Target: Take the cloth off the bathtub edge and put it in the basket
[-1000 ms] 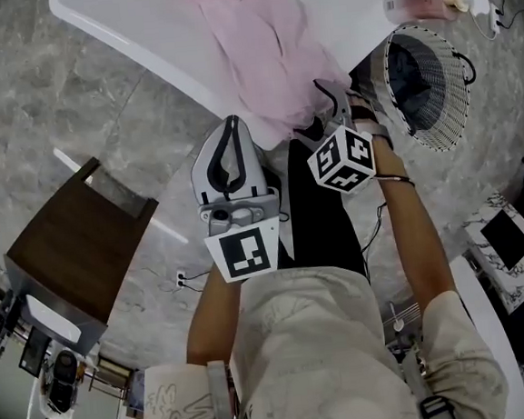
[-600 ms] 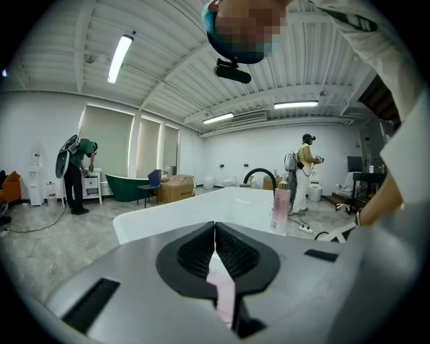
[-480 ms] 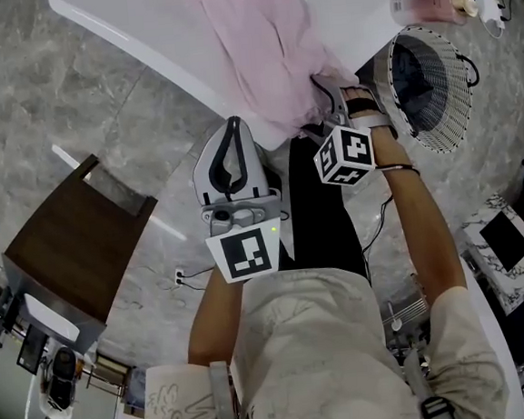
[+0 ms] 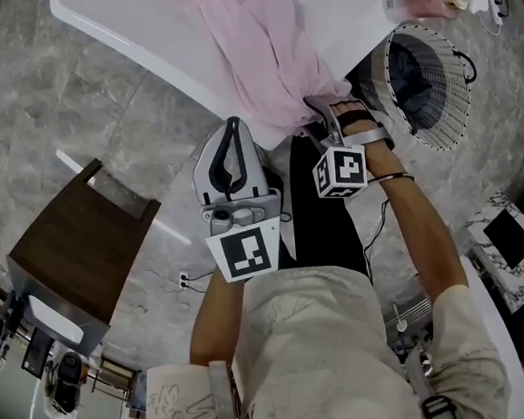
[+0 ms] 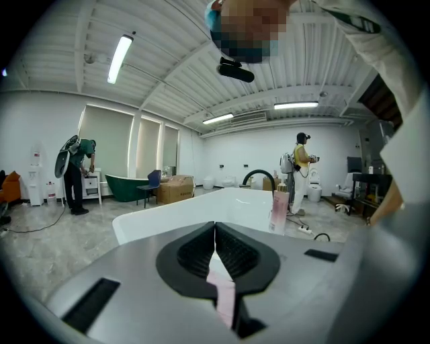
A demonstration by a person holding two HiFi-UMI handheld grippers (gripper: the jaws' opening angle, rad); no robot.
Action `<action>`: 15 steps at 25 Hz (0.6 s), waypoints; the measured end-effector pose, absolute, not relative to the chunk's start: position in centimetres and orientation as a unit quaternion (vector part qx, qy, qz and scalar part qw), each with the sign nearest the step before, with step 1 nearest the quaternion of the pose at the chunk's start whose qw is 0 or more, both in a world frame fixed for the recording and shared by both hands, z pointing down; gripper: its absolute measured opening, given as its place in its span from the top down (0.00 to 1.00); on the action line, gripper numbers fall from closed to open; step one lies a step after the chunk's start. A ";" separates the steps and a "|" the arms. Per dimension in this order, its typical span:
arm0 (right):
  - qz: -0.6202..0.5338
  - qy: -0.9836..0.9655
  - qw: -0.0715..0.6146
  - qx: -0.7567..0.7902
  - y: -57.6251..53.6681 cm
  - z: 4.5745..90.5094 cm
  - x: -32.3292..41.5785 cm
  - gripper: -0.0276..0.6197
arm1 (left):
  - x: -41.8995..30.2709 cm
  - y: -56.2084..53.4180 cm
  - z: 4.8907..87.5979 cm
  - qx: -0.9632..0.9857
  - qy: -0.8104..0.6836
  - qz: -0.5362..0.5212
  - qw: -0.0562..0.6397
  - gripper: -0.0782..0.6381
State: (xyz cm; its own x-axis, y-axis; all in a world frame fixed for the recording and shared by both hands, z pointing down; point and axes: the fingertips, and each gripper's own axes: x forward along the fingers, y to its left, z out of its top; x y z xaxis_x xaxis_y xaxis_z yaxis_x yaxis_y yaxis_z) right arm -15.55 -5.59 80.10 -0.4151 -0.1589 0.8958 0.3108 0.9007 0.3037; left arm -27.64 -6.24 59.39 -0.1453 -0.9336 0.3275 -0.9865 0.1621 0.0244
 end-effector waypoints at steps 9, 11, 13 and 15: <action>-0.123 -0.853 0.505 0.041 -5.5 77.9 -15.4 0.80 | -26.8 -5.8 57.5 0.643 -0.750 0.094 0.124 0.89; -0.109 -0.865 0.485 0.072 -5.9 76.5 -15.7 0.81 | -26.6 -5.7 56.7 0.644 -0.750 0.091 0.120 0.89; -0.097 -0.870 0.472 0.101 -6.3 75.2 -15.9 0.81 | -26.5 -5.5 56.0 0.646 -0.749 0.088 0.115 0.89; -0.085 -0.874 0.463 0.125 -6.6 73.9 -16.1 0.81 | -26.4 -5.1 55.2 0.646 -0.750 0.086 0.112 0.89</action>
State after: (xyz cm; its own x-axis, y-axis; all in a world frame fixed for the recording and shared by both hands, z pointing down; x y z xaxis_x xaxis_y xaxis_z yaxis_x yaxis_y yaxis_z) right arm -16.09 -6.60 73.92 -0.5409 -0.2968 0.7870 -0.1391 0.9544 0.2643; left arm -26.44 -5.14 55.21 -0.1393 -0.9504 0.2782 -0.9886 0.1496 0.0161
